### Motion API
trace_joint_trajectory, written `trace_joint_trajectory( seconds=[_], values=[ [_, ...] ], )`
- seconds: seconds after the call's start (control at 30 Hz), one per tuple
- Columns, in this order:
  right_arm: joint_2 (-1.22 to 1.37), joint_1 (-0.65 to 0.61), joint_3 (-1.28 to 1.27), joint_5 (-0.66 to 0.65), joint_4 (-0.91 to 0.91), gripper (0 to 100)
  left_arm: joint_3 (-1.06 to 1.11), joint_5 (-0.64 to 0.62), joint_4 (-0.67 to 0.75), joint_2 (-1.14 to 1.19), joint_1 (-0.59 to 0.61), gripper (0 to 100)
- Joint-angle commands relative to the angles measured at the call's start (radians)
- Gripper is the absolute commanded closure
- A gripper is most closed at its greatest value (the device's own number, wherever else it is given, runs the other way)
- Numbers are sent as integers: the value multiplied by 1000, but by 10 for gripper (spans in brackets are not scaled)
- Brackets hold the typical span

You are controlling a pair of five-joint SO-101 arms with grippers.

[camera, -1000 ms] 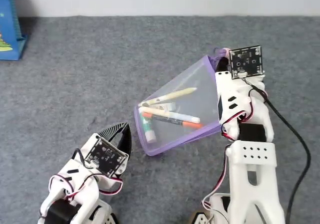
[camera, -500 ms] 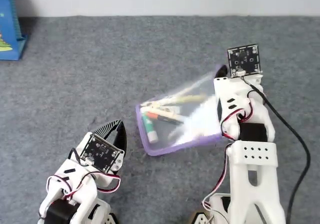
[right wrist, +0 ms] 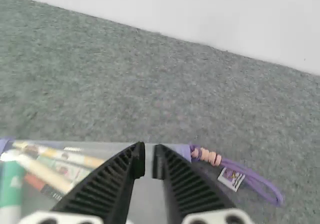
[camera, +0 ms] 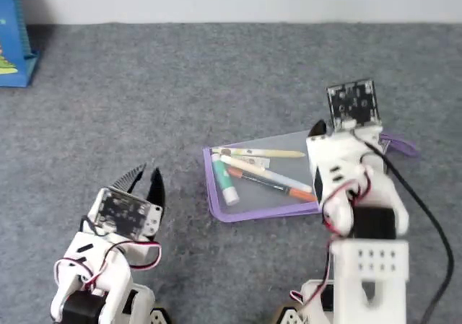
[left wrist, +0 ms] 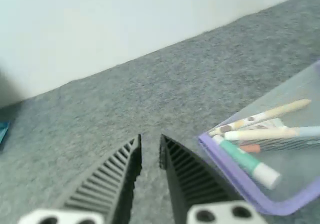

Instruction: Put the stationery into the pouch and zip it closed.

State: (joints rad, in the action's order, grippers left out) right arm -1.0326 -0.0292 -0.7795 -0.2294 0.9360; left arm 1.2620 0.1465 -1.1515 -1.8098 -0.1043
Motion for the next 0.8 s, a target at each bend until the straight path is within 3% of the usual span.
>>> trace_joint_trajectory(
  seconds=[0.0, 0.2, 0.4, 0.57, 0.77],
  values=[
    [-162, -41, -35, -2, 82, 991, -56, -18, -48, -15, 21, 989],
    [-407, -45, -256, -2, 96, 991, -51, -17, -150, -15, 26, 988],
    [-628, -45, -468, 41, 96, 991, 48, -15, -135, -15, 28, 988],
    [-785, -47, -621, 152, 96, 991, 220, -17, 11, -15, 28, 987],
    [-776, -47, -732, 276, 96, 991, 420, -23, 186, -15, 28, 987]
  ],
)
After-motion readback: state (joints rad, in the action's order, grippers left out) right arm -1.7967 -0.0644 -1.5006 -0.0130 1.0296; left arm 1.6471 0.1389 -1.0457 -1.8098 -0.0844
